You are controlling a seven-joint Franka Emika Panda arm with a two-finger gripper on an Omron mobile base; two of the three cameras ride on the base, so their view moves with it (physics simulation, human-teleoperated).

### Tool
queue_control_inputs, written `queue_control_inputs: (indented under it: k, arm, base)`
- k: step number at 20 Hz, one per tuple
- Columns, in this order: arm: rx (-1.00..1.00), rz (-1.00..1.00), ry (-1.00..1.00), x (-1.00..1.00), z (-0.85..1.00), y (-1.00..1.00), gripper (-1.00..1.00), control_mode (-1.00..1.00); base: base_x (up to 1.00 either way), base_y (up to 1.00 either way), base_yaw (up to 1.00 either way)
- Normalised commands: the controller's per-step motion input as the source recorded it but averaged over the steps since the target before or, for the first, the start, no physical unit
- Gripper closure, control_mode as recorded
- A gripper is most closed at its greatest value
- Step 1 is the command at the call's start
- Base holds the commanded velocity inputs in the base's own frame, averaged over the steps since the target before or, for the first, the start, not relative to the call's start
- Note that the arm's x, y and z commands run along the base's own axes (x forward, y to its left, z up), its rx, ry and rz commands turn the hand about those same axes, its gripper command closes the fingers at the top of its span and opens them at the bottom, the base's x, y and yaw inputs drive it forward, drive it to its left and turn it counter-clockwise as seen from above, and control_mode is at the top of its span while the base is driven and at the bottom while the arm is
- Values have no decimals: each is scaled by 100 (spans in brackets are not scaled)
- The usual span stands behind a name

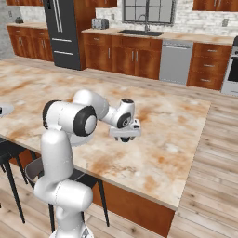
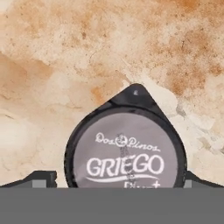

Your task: Place two yogurt containers on each plate.

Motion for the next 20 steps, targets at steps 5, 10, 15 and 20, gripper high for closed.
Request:
queue_control_inputs:
  k: [5,10,15,20]
  arm:
    - [0,3,-5,23,-5,1,-100,-100]
    - [0,0,0,1,0,0,100,-100]
    - [1,0,0,0,0,0,100,-100]
    - [14,11,-3,-38,77,24,100,-100]
  base:
    - [0,0,0]
    - [0,0,0]
    - [0,0,0]
    - [0,0,0]
